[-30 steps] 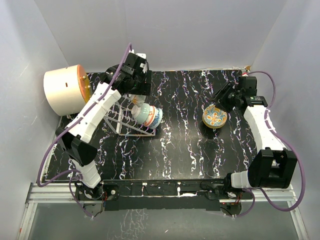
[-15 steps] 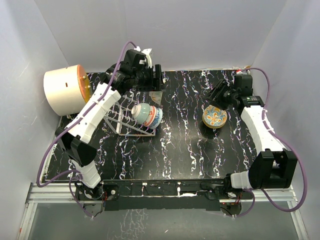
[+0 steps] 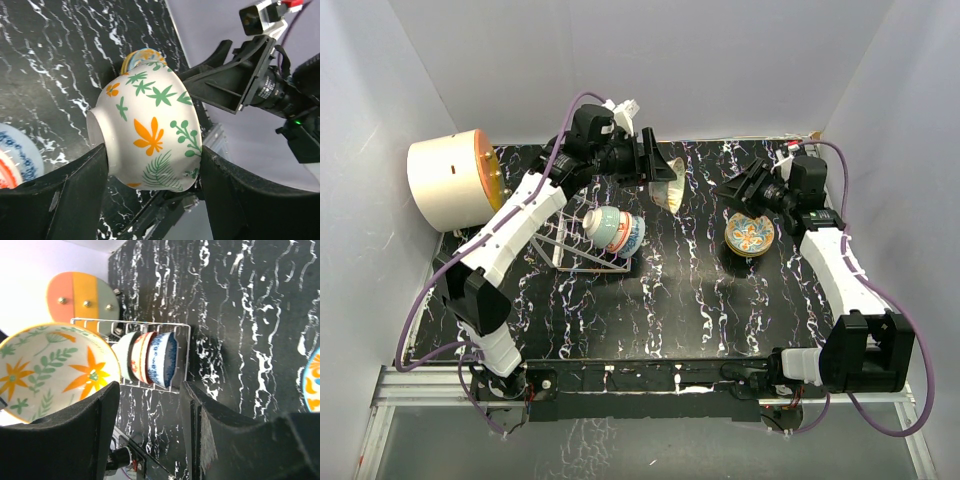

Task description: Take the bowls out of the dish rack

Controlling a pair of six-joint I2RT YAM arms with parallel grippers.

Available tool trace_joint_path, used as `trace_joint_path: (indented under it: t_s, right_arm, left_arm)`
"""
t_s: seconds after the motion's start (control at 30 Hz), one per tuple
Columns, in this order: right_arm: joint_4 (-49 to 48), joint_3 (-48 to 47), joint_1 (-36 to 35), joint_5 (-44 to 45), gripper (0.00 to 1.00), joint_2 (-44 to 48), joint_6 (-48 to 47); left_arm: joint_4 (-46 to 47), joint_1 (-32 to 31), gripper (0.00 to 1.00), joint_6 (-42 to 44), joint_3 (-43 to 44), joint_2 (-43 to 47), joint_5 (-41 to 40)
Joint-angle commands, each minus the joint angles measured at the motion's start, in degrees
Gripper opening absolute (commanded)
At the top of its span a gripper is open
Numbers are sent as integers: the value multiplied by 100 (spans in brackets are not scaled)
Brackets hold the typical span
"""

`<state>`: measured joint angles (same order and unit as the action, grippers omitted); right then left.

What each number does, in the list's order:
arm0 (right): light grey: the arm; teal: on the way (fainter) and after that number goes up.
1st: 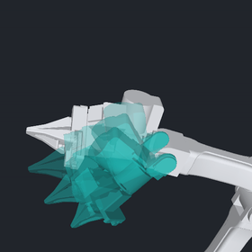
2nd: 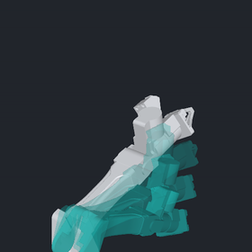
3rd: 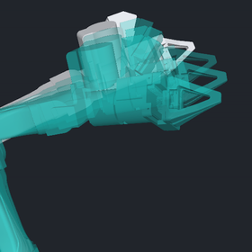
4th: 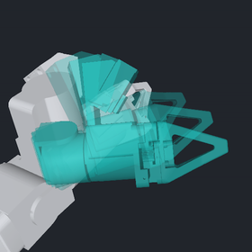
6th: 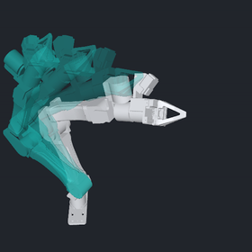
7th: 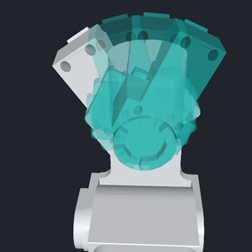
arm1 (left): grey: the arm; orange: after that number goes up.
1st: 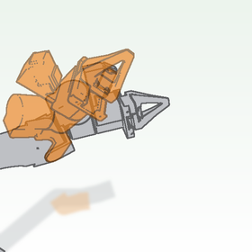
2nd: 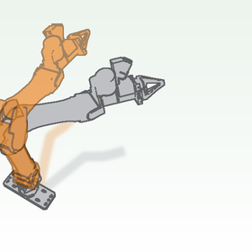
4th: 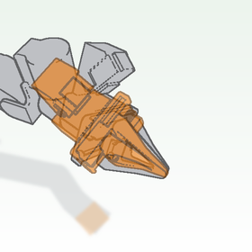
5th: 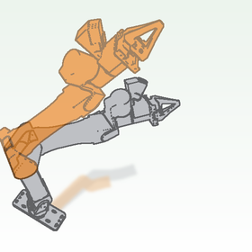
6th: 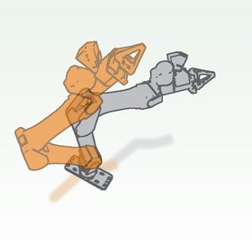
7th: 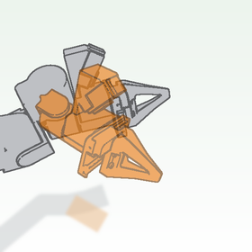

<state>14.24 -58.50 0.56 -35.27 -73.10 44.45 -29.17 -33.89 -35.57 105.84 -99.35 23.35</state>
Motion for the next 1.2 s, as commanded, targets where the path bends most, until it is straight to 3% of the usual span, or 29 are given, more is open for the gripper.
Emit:
trace_joint_path:
  t_s: [0.0, 0.37, 0.8, 0.9, 1.17]
  right_arm:
    - [-963, -155, -9, -523, 54, 110, 152]
    - [-1437, -229, -487, -917, 58, -135, 179]
    - [-1398, -307, -849, -738, 57, -307, 95]
    - [-1402, -328, -853, -823, 50, -338, 64]
    - [-1591, -251, -855, -939, 15, -296, 151]
  left_arm:
    - [932, -17, 31, -531, -209, 517, 730]
    - [1862, -9, 31, -1164, -888, 716, 1192]
    - [1976, -4, 31, -1234, -1002, 801, 1230]
    - [2038, -4, 31, -1290, -1057, 826, 1251]
    - [2108, -1, 31, -1328, -1128, 847, 1260]
